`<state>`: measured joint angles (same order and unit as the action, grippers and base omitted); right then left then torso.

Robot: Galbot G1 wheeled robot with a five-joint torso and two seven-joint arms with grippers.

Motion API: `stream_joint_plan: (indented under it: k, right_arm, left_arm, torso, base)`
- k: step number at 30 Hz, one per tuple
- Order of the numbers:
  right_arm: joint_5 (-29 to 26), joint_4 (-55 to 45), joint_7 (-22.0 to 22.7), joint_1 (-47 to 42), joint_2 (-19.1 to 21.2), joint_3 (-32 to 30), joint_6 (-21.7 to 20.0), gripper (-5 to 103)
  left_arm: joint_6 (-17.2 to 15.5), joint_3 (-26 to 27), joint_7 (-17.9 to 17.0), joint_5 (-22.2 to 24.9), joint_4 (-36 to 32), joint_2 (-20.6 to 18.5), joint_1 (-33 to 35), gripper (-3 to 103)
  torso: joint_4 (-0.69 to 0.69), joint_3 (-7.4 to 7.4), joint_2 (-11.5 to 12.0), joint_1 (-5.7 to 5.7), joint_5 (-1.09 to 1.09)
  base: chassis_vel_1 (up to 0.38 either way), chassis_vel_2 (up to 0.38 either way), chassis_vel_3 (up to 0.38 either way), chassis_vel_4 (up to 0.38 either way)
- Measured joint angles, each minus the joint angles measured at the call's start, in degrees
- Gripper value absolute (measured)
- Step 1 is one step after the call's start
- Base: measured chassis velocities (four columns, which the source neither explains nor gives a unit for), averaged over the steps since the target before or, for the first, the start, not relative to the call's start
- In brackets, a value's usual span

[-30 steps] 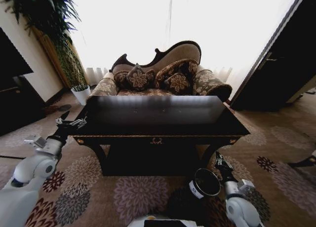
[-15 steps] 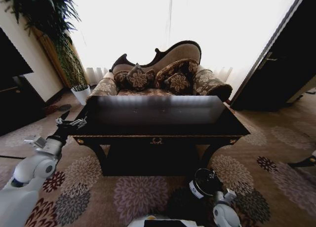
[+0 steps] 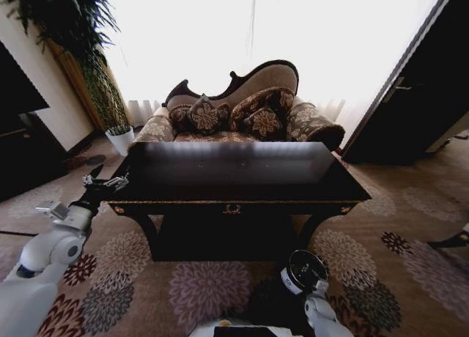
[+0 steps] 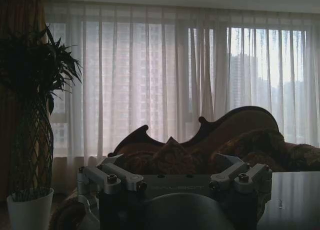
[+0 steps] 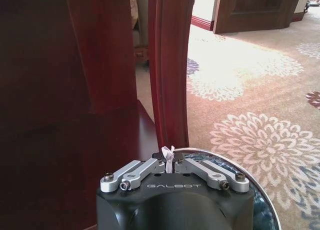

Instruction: Move to the front of the table and place the trash on the table into the trash bin.

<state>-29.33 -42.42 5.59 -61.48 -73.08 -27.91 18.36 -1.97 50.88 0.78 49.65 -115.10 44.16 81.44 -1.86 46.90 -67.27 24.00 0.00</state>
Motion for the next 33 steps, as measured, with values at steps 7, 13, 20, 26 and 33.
stream_joint_plan:
  k: [7, 13, 20, 26, 33]
  right_arm:
    - [1.8, 8.8, -0.8, 6.1, 0.4, 1.2, 1.9, 3]
    - [2.1, 11.4, -1.2, 7.4, 1.2, 1.2, 2.7, 3]
    - [1.8, 11.2, -2.7, 6.8, 2.2, 0.6, 2.4, 18]
    - [1.8, 10.6, -2.8, 6.3, 2.3, 0.4, 2.4, 34]
    - [1.8, 10.1, -2.8, 6.0, 2.2, 0.4, 2.3, 61]
  left_arm:
    - [0.0, 0.0, 0.0, 0.0, 0.0, 0.0, 0.0, 100]
    - [0.0, 0.0, 0.0, 0.0, 0.0, 0.0, 0.0, 100]
    - [0.0, 0.0, 0.0, 0.0, 0.0, 0.0, 0.0, 100]
    - [0.0, 0.0, 0.0, 0.0, 0.0, 0.0, 0.0, 100]
    - [0.0, 0.0, 0.0, 0.0, 0.0, 0.0, 0.0, 100]
  torso:
    - [0.00, 0.00, 0.0, 0.00, 0.00]
    - [0.00, 0.00, 0.0, 0.00, -0.01]
    - [0.00, -0.01, 0.0, 0.00, 0.00]
    - [-0.01, -0.01, 0.0, 0.00, 0.00]
    - [0.00, -0.01, 0.0, 0.00, 0.00]
  base:
    - [0.000, 0.000, 0.000, 0.000]
    - [0.000, 0.000, 0.000, 0.000]
    - [0.000, 0.000, 0.000, 0.000]
    - [0.000, 0.000, 0.000, 0.000]
    - [0.000, 0.000, 0.000, 0.000]
